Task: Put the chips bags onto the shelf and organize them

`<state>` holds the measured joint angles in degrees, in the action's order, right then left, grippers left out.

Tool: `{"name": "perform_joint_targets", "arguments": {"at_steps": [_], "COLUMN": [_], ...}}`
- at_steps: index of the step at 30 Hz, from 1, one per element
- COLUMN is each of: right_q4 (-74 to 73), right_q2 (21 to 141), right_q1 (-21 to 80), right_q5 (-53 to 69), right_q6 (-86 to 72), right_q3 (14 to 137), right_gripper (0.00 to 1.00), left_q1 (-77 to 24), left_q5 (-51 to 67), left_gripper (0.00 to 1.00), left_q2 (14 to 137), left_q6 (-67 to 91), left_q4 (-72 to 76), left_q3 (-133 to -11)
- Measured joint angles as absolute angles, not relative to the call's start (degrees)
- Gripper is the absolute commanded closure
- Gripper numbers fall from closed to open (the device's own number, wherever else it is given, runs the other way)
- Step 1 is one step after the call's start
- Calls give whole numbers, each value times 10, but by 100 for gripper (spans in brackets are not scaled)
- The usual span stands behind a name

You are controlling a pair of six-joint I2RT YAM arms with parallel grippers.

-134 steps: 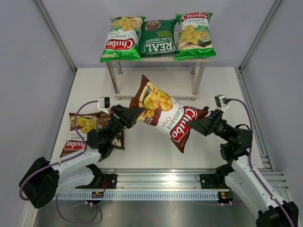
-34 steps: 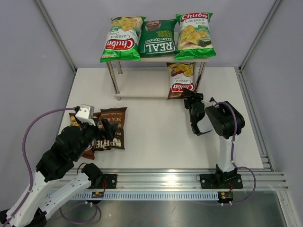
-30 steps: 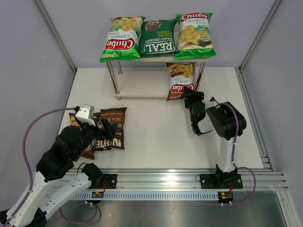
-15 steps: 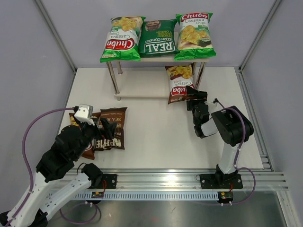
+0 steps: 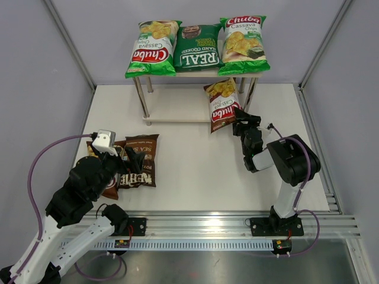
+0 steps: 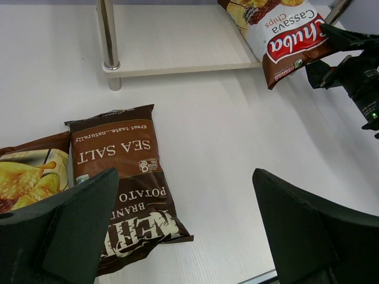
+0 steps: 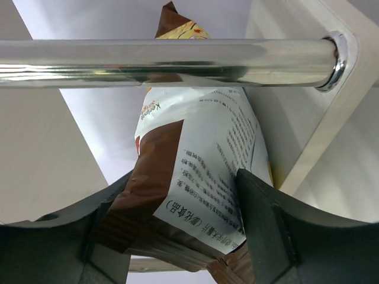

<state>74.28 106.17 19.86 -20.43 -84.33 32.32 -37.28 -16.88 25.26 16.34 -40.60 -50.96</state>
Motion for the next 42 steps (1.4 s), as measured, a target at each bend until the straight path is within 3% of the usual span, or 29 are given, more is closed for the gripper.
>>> {"name": "perform_joint_targets", "arguments": {"at_steps": [10, 25, 30, 37, 38, 39, 42], "right_q4": [712, 671, 670, 681, 680, 678, 677], "right_q2": [1087, 1088, 1088, 1088, 1088, 1088, 1086], "right_q1": [201, 212, 214, 224, 226, 227, 228], "right_q5": [-227, -311, -322, -338, -341, -345, -351], "right_q6": [-922, -1010, -1020, -1026, -1029, -1033, -1038], "right_q3": [362, 359, 353, 344, 340, 337, 333], "right_gripper": [43, 48, 41, 39, 37, 26, 20], "left_q1": [-369, -364, -362, -360, -359, -359, -359], "left_q5": [-169, -166, -163, -158, -156, -155, -152], "left_gripper": [1, 1, 1, 1, 1, 1, 1], "left_q2": [253, 253, 253, 253, 253, 253, 253], "left_q6": [163, 163, 163, 163, 163, 163, 163], "left_q4": [-406, -406, -406, -405, -405, -404, -403], "left_q3": [-510, -510, -510, -510, -510, -510, -510]}}
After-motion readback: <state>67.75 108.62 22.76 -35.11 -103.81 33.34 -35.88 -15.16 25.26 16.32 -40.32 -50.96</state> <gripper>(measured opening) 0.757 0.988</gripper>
